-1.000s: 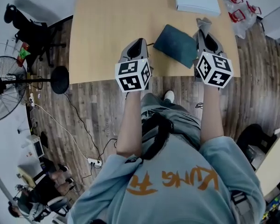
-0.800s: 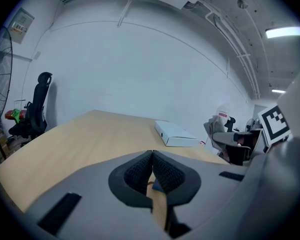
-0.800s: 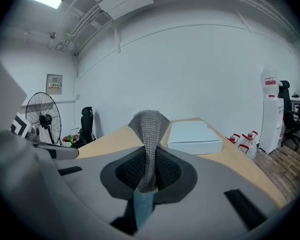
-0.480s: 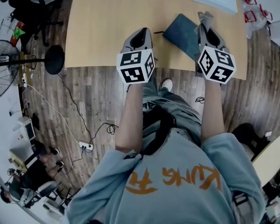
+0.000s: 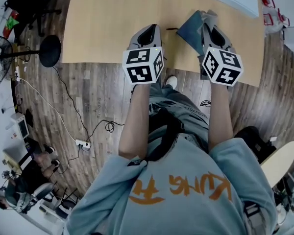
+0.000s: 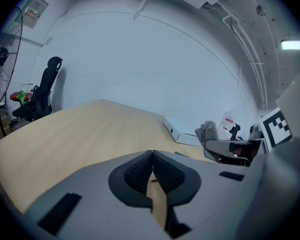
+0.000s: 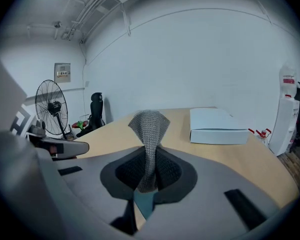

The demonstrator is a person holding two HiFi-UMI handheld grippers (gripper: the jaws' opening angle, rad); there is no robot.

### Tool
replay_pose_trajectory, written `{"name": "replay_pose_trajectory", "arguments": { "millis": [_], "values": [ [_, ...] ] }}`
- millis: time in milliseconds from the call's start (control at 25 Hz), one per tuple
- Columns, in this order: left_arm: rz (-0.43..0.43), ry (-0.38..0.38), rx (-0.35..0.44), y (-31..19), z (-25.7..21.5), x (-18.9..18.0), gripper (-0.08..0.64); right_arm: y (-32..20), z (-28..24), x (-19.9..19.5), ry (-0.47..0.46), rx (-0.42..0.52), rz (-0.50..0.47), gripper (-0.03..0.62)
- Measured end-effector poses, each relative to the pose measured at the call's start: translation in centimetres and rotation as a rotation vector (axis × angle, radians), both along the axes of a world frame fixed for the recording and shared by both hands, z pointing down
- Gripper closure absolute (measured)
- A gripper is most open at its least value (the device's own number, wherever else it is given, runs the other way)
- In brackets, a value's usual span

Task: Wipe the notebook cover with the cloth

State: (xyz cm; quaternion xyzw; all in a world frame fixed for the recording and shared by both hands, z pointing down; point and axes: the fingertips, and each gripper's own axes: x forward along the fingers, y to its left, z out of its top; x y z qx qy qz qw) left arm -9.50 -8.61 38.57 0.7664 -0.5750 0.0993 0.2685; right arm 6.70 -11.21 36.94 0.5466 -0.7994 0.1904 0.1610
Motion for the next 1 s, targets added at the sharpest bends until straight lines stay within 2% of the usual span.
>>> {"name": "replay_pose_trajectory", "arguments": {
  "millis": [720, 1000],
  "values": [
    [-0.050, 0.017, -0.102, 0.3, 4.5, -3.0, 0.543, -0.6, 6.1, -5.6, 0.013, -0.146, -0.106, 0.565],
    [-0.058, 0.020, -0.107, -0.6, 4.6, -3.9, 0.543, -0.7, 7.9, -7.5, 0.068, -0.191, -0.168, 0.565]
  ]
}}
